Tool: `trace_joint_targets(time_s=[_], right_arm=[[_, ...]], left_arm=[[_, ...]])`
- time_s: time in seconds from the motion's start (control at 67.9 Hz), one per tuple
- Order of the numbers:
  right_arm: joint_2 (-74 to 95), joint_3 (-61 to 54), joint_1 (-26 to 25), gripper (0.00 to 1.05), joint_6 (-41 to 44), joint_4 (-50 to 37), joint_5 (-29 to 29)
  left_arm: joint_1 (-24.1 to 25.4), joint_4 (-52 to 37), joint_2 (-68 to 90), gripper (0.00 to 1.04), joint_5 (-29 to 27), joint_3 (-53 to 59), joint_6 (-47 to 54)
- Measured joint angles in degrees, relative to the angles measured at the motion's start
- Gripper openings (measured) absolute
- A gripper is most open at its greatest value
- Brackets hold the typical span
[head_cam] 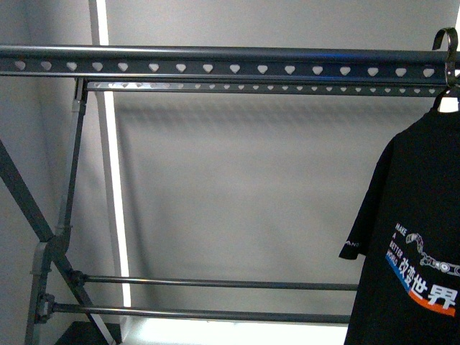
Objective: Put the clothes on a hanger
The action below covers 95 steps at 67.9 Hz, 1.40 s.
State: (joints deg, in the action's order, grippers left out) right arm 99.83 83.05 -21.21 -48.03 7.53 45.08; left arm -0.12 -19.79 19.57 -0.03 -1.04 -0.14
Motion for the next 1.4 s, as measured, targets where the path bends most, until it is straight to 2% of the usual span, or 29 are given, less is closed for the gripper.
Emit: trace_joint_targets(time_s=[0.457, 0.619, 0.722, 1.105, 1.253, 1.4], right_arm=[[8.8, 13.3, 3.4, 0.04, 0.5, 3.9, -5.1], [11.5, 16.4, 4.4, 0.04, -1.8, 3.7, -7.1], [12.7, 18.5, 5.0, 0.04, -2.8, 4.3, -8.3], [13.3, 16.1, 6.8, 0.04, -2.9, 3.3, -11.3], [12.7, 13.0, 6.8, 0.26, -0.8, 1.2, -12.1], [9.8, 6.9, 5.9, 0.52, 1.5, -2.9, -11.3]], left_arm=[[0.0, 7.5, -7.6, 0.04, 0.0, 0.0, 0.0], [0.0, 9.7, -9.7, 0.04, 0.0, 0.0, 0.0], [0.0, 18.6, -17.0, 0.04, 0.0, 0.0, 0.0], [0.0, 19.6, -19.3, 0.04, 0.0, 0.0, 0.0], [0.0, 19.6, -19.3, 0.04, 0.0, 0.0, 0.0], [0.0, 19.6, -19.3, 0.04, 0.0, 0.0, 0.0]])
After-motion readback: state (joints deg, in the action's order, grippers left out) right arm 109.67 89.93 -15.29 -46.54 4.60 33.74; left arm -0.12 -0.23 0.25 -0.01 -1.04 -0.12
